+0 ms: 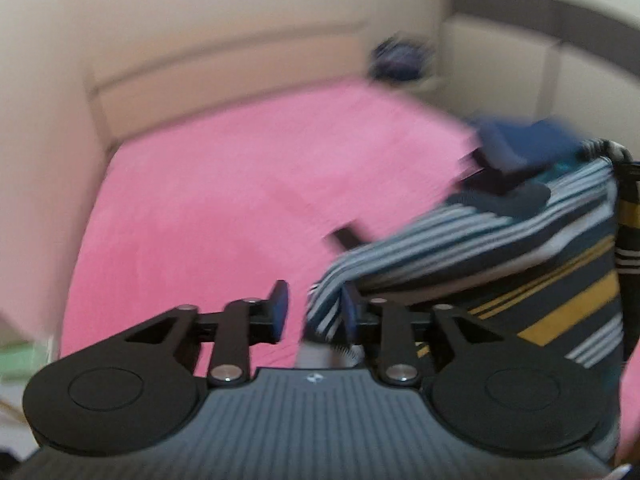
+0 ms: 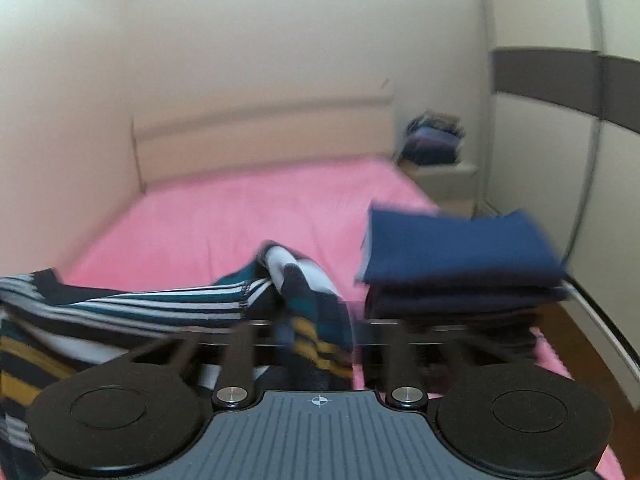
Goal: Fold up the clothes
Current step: 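Lay the sweater flat on the bed and open both grippers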
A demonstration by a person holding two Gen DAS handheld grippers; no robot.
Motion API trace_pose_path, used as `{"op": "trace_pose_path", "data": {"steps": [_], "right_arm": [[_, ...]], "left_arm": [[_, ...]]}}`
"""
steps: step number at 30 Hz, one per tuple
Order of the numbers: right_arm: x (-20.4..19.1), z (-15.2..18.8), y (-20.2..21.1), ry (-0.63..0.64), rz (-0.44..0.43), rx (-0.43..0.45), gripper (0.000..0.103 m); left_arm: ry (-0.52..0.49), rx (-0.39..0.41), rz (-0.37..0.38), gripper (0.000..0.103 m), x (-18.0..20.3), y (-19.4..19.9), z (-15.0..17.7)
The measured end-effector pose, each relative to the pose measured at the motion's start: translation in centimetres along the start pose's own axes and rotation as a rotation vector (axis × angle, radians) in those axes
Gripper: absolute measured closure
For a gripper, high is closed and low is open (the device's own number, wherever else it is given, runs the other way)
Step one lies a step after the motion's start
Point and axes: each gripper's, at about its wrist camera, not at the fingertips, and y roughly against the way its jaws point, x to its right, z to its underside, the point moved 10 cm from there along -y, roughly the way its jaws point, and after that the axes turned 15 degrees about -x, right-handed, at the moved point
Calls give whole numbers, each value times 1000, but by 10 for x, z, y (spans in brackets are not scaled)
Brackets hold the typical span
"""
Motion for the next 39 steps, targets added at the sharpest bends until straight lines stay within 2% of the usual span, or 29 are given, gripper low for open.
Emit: {"op": "trace_pose_path", "data": {"steps": [1,3,4,6,11,14,16,19,24,25,26,27,28,29,30,33,35,39], "right_arm": [[2,5,-30,20,18,-20,18],[0,18,-70,18,-36,-82,18],[-1,25,-88,16,-63,-112,18],[-8,57,-104,4,-119,-176,18],[-15,181,-101,-70,-239,-423,18],[-3,259,-72,-137,-241,-560,18],[-3,293,-70,-186,-224,-624,18],[10,348,-28,-279,-211,-691,18],[-1,395,-12,-307,-240,-738,19],[-4,399,-13,-307,-243,-737,22],[-6,403,-15,-309,-244,-737,39],[-6,405,-20,-320,-235,-739,48],[-6,407,-25,-331,-226,-741,62],[-5,408,-30,-341,-215,-746,92],[-1,408,-32,-343,-199,-765,97],[0,387,-19,-209,-175,-786,99],[12,366,4,-143,-133,-772,100],[56,363,28,-118,4,-797,102]], "left_arm": [[38,-40,-23,79,-5,-26,2],[85,-77,-44,75,-8,-56,17],[94,-92,-35,68,-6,-62,34],[105,-138,5,65,3,-70,74],[99,-322,106,63,32,-76,199],[88,-431,169,63,47,-81,268],[81,-503,213,63,59,-85,313],[33,-566,254,63,78,-90,359],[44,-603,305,63,97,-114,389],[40,-599,303,63,99,-117,391],[32,-588,299,61,101,-117,392],[23,-580,299,62,102,-115,391],[15,-574,304,76,102,-109,387],[6,-569,309,97,102,-102,383],[-3,-563,314,98,101,-96,380],[-30,-547,328,100,101,-77,369],[-62,-532,360,100,109,-51,359],[-94,-583,425,99,146,-34,367]]}}
